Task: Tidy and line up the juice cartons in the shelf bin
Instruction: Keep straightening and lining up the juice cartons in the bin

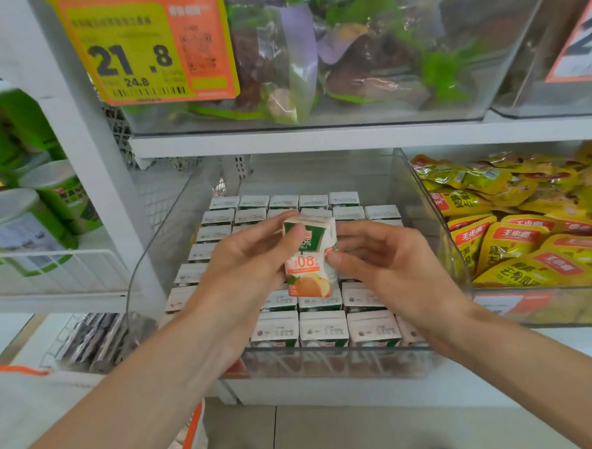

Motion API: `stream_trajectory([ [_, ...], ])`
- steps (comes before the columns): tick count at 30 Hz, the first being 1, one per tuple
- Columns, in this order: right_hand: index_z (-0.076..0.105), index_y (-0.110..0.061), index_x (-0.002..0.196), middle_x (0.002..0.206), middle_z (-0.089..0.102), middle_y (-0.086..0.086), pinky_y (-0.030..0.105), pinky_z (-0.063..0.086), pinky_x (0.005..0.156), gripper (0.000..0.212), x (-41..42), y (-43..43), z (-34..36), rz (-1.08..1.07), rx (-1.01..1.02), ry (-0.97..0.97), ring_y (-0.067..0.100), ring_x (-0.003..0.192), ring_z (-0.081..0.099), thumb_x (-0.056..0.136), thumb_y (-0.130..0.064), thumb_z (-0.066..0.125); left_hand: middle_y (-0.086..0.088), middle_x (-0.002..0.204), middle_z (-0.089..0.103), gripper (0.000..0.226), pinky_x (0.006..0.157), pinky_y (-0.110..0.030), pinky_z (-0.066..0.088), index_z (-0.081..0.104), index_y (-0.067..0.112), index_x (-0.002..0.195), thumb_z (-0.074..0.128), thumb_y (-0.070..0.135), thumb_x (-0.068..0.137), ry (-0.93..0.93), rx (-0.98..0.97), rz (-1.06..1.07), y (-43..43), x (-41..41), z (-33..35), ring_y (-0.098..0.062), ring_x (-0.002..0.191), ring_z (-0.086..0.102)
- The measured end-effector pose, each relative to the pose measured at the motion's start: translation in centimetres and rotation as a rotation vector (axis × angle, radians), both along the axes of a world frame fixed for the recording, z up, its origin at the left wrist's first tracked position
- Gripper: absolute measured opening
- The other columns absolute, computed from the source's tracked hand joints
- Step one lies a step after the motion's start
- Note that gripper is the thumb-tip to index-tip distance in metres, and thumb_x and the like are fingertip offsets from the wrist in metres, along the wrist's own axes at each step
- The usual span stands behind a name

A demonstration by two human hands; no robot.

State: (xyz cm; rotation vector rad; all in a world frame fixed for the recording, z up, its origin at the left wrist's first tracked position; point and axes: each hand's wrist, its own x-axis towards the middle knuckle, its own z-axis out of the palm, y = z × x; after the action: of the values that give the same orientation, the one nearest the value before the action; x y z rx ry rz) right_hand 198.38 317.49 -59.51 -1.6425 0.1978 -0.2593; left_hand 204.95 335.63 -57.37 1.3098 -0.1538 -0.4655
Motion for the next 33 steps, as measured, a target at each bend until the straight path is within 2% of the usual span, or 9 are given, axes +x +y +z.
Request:
stream_trajectory([
  [3,0.077,-0.007,0.112,0.103,0.080,0.013,0.025,0.061,0.085,0.026,0.2,0.3,-0.1,-0.016,0.010,-0.024,0.030,0.100,0.076,0.088,0.000,0.080,0.000,0.111,0.081,0.028,0.077,-0.023,0.063,0.075,0.019,0.122,0.071,0.015,0.095,-0.024,0.006,0.004,-0.3,0.0,-0.3,-0.016,0.105,0.077],
  [6,0.078,-0.010,0.112,0.101,0.082,0.007,0.023,0.062,0.083,0.025,0.2,0.2,0.0,-0.029,0.016,-0.039,0.026,0.099,0.077,0.088,-0.003,0.081,0.004,0.118,0.079,0.033,0.089,-0.024,0.061,0.071,0.019,0.131,0.067,0.014,0.098,-0.078,0.043,-0.094,-0.2,0.4,-0.2,-0.012,0.113,0.074],
  [9,0.079,-0.010,0.113,0.100,0.082,0.006,0.024,0.063,0.083,0.027,0.1,-0.2,0.2,-0.052,0.058,-0.041,0.024,0.098,0.078,0.087,-0.005,0.081,0.008,0.125,0.076,0.048,0.098,-0.027,0.058,0.063,0.024,0.141,0.063,0.001,0.099,-0.152,0.136,-0.226,0.3,0.6,0.0,-0.010,0.119,0.071],
  [15,0.080,-0.019,0.106,0.095,0.083,0.004,0.018,0.060,0.074,0.026,0.1,-0.3,0.4,0.015,0.104,-0.081,0.011,0.079,0.075,0.079,-0.021,0.076,-0.002,0.116,0.079,0.039,0.086,-0.033,0.064,0.067,0.013,0.131,0.059,-0.008,0.099,-0.079,0.104,-0.142,0.5,1.4,-0.2,-0.019,0.108,0.076],
  [20,0.081,-0.016,0.109,0.096,0.082,0.007,0.017,0.059,0.075,0.026,0.2,-0.5,0.4,0.045,0.182,-0.077,0.010,0.078,0.074,0.084,-0.018,0.076,-0.003,0.111,0.081,0.031,0.083,-0.026,0.063,0.070,0.010,0.125,0.059,-0.005,0.100,-0.039,0.075,-0.114,0.3,1.4,-0.6,-0.018,0.104,0.078],
  [23,0.080,-0.011,0.111,0.095,0.082,0.007,0.018,0.059,0.076,0.031,0.2,-0.5,0.5,0.031,0.218,-0.078,0.012,0.078,0.075,0.081,-0.019,0.077,0.001,0.122,0.078,0.033,0.100,-0.032,0.058,0.069,0.016,0.132,0.063,0.013,0.100,-0.109,0.093,-0.218,0.4,1.6,-0.5,-0.015,0.117,0.073],
  [26,0.078,-0.012,0.112,0.096,0.081,0.010,0.023,0.060,0.080,0.037,0.0,-0.1,0.6,0.024,0.215,-0.065,0.020,0.083,0.078,0.076,-0.022,0.084,0.013,0.132,0.071,0.046,0.111,-0.038,0.046,0.066,0.037,0.135,0.077,0.036,0.090,-0.300,0.324,-0.419,0.4,1.0,-0.4,-0.005,0.129,0.063],
  [28,0.075,-0.011,0.110,0.094,0.079,0.012,0.026,0.061,0.081,0.041,-0.1,0.4,0.7,0.013,0.194,-0.050,0.023,0.084,0.079,0.073,-0.026,0.087,0.018,0.127,0.072,0.048,0.112,-0.039,0.047,0.067,0.042,0.129,0.084,0.034,0.085,-0.362,0.414,-0.383,0.0,0.7,-0.5,0.000,0.125,0.064],
  [33,0.072,-0.010,0.112,0.091,0.079,0.015,0.027,0.061,0.081,0.038,-0.2,0.5,1.5,0.010,0.204,-0.078,0.021,0.080,0.077,0.079,-0.025,0.083,0.010,0.118,0.077,0.052,0.106,-0.032,0.055,0.067,0.037,0.128,0.087,0.020,0.083,-0.442,0.386,-0.321,0.0,1.0,-0.7,-0.004,0.117,0.069],
])
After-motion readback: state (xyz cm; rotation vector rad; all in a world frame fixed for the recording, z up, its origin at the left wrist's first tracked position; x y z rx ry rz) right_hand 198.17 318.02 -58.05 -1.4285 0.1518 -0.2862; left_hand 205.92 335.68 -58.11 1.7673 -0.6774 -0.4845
